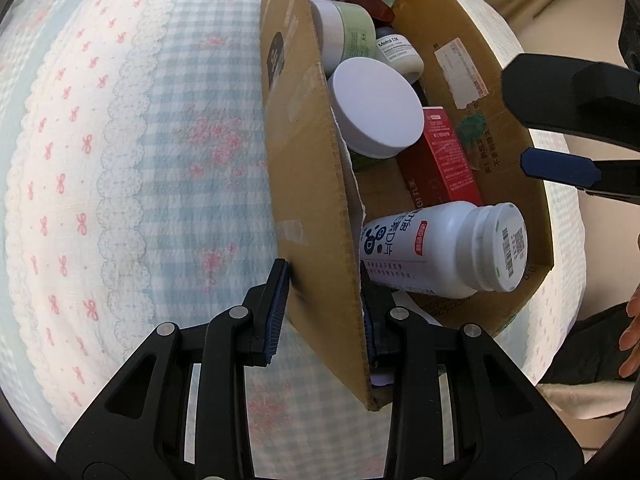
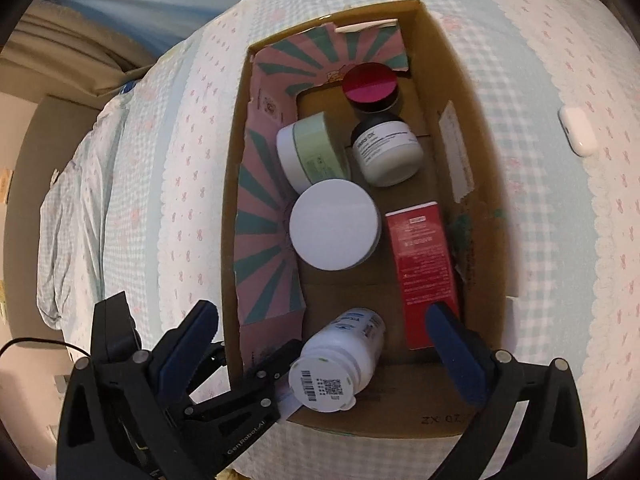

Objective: Organize rigid objects
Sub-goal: 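Carry the white pill bottle into the box with the right gripper and release, then move the right gripper to the white earbud case and grasp it, then carry the white earbud case into the box with the right gripper and release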

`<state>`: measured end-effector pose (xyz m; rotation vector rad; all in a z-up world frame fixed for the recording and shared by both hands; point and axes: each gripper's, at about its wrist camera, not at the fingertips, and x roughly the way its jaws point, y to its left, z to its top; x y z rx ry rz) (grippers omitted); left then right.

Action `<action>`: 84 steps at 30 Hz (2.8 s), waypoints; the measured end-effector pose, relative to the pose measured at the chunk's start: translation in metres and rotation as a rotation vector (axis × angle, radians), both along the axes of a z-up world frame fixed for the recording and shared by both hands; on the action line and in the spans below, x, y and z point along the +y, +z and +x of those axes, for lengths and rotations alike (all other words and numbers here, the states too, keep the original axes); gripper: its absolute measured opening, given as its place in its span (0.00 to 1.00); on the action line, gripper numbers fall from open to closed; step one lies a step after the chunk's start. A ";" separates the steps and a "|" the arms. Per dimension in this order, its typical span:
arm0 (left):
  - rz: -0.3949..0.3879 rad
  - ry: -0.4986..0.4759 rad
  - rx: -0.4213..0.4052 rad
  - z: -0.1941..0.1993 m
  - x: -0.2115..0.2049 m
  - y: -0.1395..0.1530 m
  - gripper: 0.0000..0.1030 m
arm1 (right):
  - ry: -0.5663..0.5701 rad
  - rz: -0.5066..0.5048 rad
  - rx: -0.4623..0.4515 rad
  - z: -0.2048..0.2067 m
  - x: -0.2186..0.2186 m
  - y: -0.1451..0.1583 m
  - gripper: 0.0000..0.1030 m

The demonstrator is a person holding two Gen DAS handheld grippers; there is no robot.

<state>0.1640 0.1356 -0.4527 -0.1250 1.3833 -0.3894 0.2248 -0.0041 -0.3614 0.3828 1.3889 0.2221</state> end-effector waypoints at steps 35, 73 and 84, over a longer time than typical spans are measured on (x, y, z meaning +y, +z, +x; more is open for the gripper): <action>-0.043 0.175 0.021 -0.009 0.022 -0.009 0.27 | -0.258 -0.129 -0.181 -0.036 -0.212 0.072 1.00; -0.004 0.263 -0.023 -0.030 0.018 0.009 0.27 | -0.024 -0.467 -0.371 0.079 -0.218 -0.093 0.40; 0.013 0.230 -0.016 -0.023 0.016 0.009 0.27 | -0.081 -0.444 -0.360 0.074 -0.226 -0.075 0.40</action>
